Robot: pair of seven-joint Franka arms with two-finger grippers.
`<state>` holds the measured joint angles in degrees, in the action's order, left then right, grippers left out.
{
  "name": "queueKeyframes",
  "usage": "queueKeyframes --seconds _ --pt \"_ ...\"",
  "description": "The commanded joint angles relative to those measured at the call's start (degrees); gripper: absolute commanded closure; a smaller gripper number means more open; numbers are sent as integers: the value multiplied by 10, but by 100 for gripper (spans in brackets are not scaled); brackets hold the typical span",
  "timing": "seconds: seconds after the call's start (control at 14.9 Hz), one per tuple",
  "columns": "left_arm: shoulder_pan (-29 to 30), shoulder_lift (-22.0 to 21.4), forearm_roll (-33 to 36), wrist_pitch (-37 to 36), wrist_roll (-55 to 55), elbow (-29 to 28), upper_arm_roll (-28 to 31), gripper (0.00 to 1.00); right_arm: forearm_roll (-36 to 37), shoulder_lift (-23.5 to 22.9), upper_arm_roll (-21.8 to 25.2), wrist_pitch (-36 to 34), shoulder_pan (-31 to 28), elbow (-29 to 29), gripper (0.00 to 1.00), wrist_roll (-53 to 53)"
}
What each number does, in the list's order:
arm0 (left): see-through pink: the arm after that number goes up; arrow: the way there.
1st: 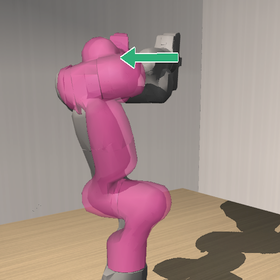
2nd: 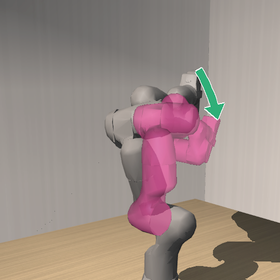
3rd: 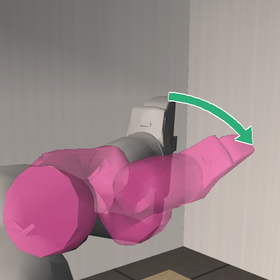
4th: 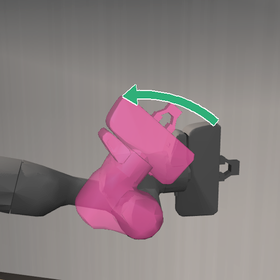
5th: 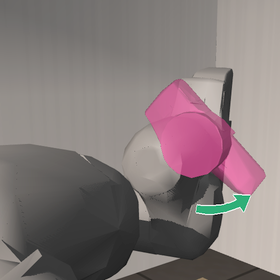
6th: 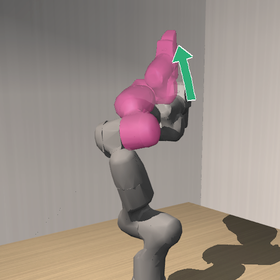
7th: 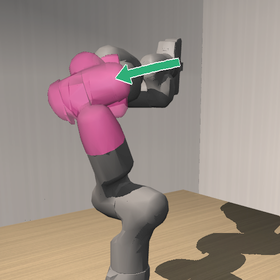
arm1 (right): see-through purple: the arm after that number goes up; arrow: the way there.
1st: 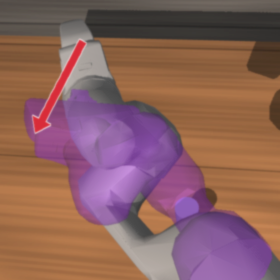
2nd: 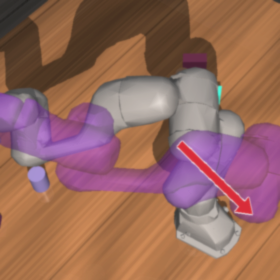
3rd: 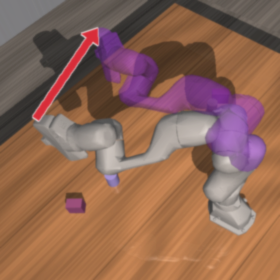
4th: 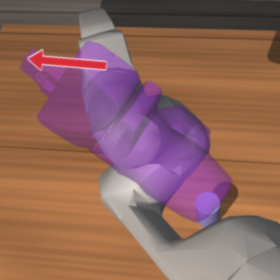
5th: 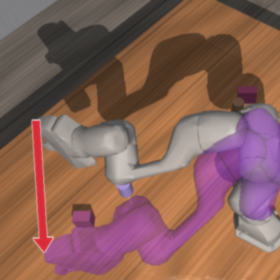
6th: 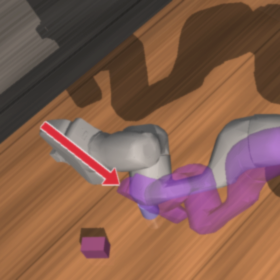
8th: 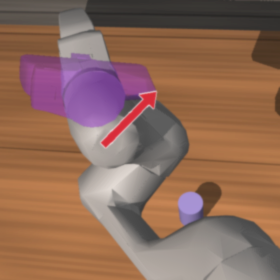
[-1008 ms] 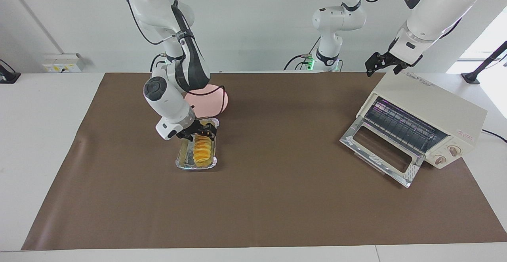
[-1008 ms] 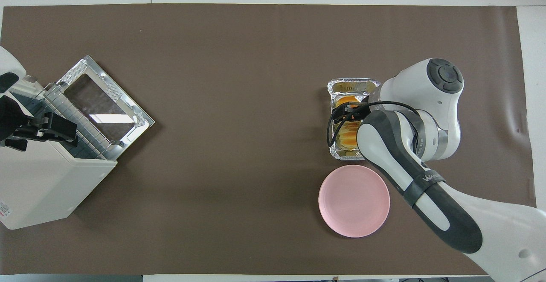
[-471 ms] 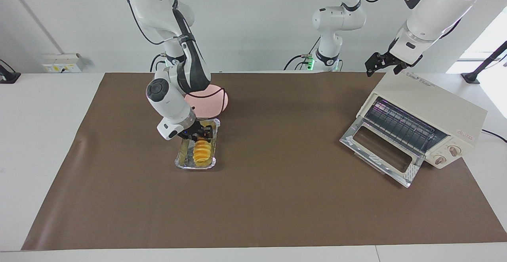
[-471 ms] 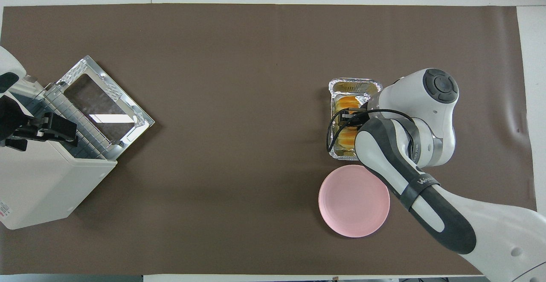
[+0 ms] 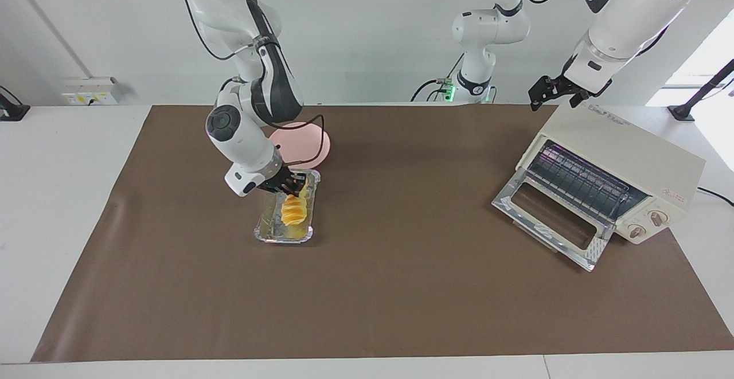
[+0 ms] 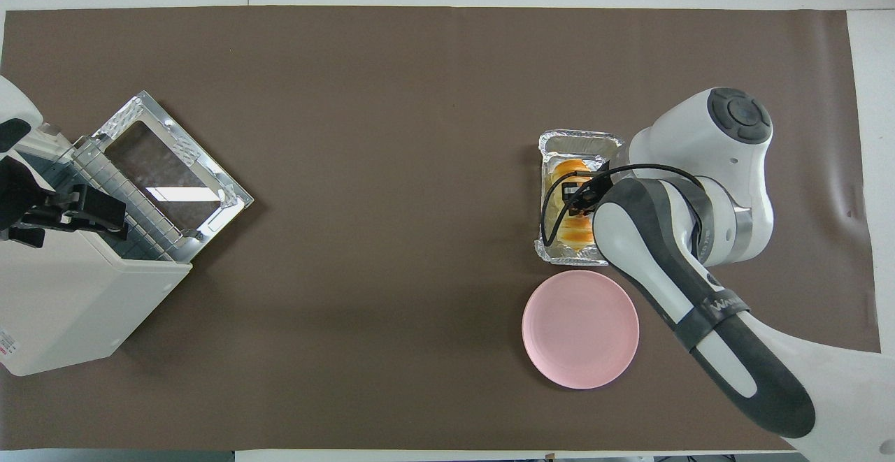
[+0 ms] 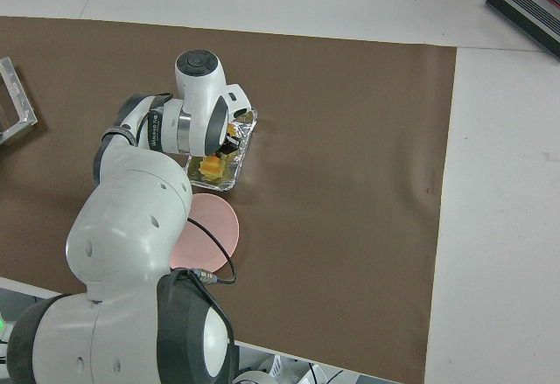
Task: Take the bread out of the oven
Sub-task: 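Lift the bread rolls and carry them over the pink plate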
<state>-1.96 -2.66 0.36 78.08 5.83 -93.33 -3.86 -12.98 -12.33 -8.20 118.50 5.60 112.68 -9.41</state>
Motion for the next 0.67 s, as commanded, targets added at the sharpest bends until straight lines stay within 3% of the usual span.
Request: queueKeyframes --seconds 0.0,0.34,0.47,0.61 --pt "4 -10 -7 9 1 -10 -1 0 37 46 -3 -62 -5 6 100 -9" --pt "4 -9 -7 9 1 -10 -1 0 31 137 -7 -219 5 56 100 -56" --pt "4 -9 -7 9 1 -9 -1 0 30 171 -7 -218 20 109 100 -54" --pt "4 -9 -7 9 1 -9 -1 0 30 207 -7 -168 38 189 100 -53"
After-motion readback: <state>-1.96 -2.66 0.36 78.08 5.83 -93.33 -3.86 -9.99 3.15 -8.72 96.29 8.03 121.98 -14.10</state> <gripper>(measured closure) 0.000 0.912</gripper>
